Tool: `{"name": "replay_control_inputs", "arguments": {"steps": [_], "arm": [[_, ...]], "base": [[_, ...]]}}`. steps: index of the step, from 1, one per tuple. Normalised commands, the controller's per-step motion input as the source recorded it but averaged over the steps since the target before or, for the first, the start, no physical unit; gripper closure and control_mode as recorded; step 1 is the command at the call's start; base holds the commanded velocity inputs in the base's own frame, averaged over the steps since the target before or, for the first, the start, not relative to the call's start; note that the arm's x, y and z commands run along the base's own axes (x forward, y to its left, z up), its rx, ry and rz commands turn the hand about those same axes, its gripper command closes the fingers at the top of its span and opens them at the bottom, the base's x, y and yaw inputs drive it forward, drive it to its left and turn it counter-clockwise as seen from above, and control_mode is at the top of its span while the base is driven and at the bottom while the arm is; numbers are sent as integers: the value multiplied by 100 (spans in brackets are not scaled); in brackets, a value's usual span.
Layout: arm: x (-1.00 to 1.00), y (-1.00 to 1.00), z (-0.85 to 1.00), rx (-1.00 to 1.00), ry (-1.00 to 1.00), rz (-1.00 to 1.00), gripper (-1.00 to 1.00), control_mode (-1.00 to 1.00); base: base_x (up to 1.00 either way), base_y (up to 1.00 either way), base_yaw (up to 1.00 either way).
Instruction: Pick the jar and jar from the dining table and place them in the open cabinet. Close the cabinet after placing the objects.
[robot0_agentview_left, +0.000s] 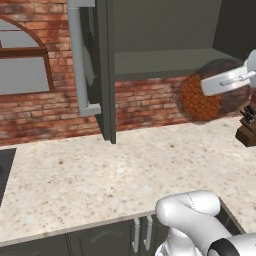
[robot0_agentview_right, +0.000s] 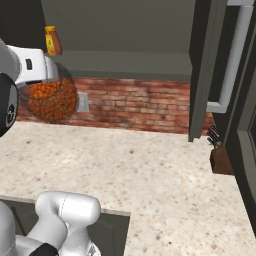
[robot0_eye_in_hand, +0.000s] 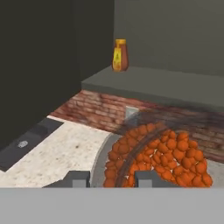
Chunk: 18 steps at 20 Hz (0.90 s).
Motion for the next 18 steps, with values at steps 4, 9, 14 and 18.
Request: {"name": "replay_control_inputs", "arguments": {"steps": [4, 9, 14, 18], "arm": [[23, 0, 0, 0, -38, -3, 100, -100], [27, -1, 2, 0, -32, -6, 100, -100], [40, -18, 23, 0, 1, -2, 100, -100], [49, -20, 41, 0, 18, 0, 100, -100]], "base": [[0, 0, 0], [0, 0, 0], [0, 0, 0], [0, 0, 0]]}}
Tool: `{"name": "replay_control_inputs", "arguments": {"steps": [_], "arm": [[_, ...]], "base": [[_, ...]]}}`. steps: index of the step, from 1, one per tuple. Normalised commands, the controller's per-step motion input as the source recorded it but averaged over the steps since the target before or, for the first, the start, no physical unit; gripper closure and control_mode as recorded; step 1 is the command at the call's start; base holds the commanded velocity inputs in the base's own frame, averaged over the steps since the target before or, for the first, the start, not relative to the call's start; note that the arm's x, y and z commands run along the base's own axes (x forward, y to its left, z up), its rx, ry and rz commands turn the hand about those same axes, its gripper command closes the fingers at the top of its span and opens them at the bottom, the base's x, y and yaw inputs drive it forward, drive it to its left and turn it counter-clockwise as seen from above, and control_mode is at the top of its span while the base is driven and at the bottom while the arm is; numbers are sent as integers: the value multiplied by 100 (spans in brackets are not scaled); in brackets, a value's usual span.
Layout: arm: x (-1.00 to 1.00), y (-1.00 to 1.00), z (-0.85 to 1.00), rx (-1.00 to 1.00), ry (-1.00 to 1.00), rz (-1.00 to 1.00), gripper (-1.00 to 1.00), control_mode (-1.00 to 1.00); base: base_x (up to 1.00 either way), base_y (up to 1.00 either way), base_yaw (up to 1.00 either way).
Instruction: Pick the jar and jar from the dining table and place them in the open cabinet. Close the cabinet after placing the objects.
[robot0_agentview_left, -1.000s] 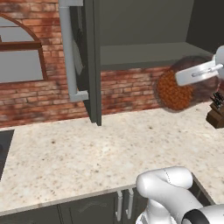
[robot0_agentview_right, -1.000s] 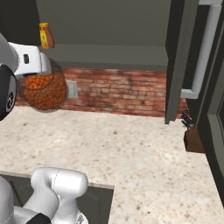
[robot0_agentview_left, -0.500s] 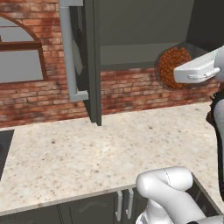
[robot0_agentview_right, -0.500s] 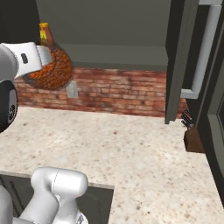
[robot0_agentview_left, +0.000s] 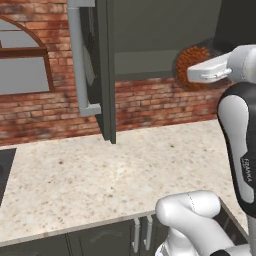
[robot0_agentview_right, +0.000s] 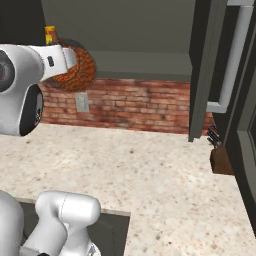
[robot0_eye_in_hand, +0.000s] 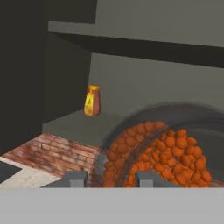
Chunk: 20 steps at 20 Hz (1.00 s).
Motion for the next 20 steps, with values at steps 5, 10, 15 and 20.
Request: {"name": "replay_control_inputs", "arguments": {"steps": [5, 10, 15, 20], "arm": [[52, -16, 42, 0, 23, 0, 100, -100], [59, -3, 11, 0, 11, 0, 100, -100], [56, 0, -4, 0, 0, 0, 100, -100], [56, 5, -17, 0, -1, 0, 100, -100]], "base": [[0, 0, 0], [0, 0, 0], [0, 0, 0], [0, 0, 0]]}}
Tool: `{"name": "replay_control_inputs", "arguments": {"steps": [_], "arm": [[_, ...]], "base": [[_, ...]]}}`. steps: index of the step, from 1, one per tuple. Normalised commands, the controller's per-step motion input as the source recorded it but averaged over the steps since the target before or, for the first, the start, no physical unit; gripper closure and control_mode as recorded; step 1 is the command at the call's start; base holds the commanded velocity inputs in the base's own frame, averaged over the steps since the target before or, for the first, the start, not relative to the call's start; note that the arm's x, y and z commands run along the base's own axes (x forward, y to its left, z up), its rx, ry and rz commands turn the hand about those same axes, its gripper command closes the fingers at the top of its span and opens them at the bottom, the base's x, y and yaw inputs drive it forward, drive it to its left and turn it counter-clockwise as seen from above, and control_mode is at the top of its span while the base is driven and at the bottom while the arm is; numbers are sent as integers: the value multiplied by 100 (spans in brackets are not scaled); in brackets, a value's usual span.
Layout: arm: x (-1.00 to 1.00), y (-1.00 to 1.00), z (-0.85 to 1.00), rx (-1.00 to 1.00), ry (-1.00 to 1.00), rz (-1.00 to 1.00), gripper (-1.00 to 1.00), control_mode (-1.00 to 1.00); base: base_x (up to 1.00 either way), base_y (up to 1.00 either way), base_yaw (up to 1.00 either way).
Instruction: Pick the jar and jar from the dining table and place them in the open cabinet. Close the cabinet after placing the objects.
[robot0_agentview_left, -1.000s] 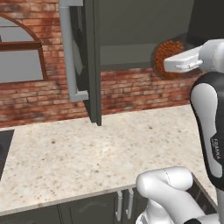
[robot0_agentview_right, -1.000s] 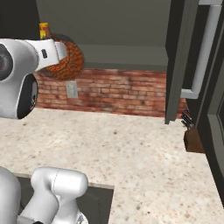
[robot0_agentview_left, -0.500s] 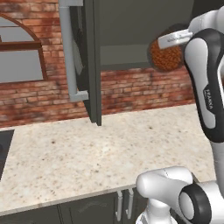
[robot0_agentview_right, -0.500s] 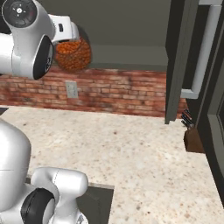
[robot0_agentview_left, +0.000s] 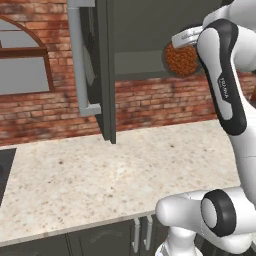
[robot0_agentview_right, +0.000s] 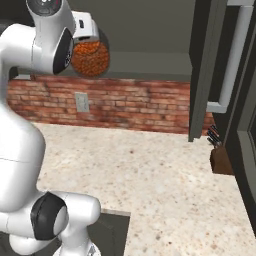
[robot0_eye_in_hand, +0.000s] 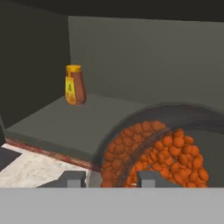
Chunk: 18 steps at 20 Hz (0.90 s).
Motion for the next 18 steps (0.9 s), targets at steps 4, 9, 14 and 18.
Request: {"name": "replay_control_inputs", "arguments": {"steps": [4, 9, 14, 18], "arm": [[59, 16, -23, 0, -4, 0, 100, -100], [65, 19, -18, 0, -5, 0, 100, -100], [68, 11, -14, 0, -3, 0, 100, -100], [66, 1, -4, 0, 0, 0, 100, -100]], "base": [[0, 0, 0], [0, 0, 0], [0, 0, 0], [0, 0, 0]]}}
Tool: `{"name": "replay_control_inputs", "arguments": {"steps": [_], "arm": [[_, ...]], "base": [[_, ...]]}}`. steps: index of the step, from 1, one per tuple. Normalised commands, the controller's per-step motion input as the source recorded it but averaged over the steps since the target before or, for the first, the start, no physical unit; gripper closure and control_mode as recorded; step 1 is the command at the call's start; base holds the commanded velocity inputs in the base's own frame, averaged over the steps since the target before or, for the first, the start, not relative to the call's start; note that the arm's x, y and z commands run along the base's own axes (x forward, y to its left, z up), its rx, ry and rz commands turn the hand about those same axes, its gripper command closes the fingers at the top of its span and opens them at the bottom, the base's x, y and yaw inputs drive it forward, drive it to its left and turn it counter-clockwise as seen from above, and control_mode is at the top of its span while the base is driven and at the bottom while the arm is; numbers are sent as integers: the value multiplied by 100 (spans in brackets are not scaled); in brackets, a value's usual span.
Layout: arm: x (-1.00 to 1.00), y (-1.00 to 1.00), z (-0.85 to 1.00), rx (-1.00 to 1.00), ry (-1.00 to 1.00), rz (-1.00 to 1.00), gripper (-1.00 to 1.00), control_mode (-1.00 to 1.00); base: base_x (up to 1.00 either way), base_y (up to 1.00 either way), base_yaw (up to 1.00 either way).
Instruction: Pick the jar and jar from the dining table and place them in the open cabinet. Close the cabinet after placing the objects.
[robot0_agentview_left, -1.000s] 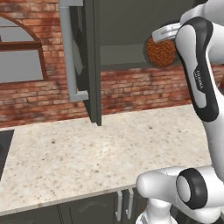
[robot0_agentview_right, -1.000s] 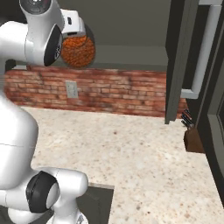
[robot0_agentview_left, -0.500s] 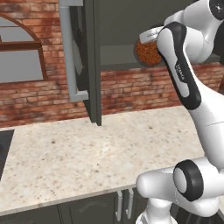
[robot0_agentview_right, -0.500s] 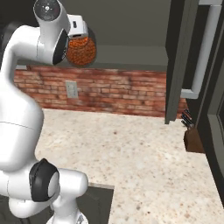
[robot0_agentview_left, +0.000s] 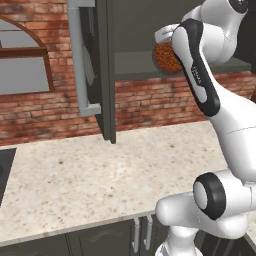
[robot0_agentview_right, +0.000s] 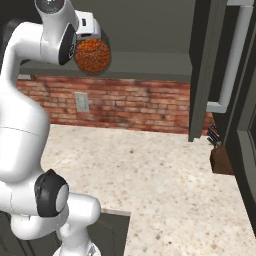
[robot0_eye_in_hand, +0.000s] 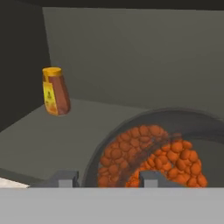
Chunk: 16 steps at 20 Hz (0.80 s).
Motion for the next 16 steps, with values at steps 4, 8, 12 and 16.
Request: {"name": "replay_control_inputs", "arguments": {"steps": [4, 8, 12, 16], "arm": [[40, 0, 18, 0, 0, 0, 100, -100], [43, 0, 17, 0, 0, 0, 100, -100], [50, 14, -41, 0, 0, 0, 100, -100], [41, 23, -61, -1, 0, 0, 100, -100]], "base": [[0, 0, 0], [0, 0, 0], [0, 0, 0], [0, 0, 0]]}}
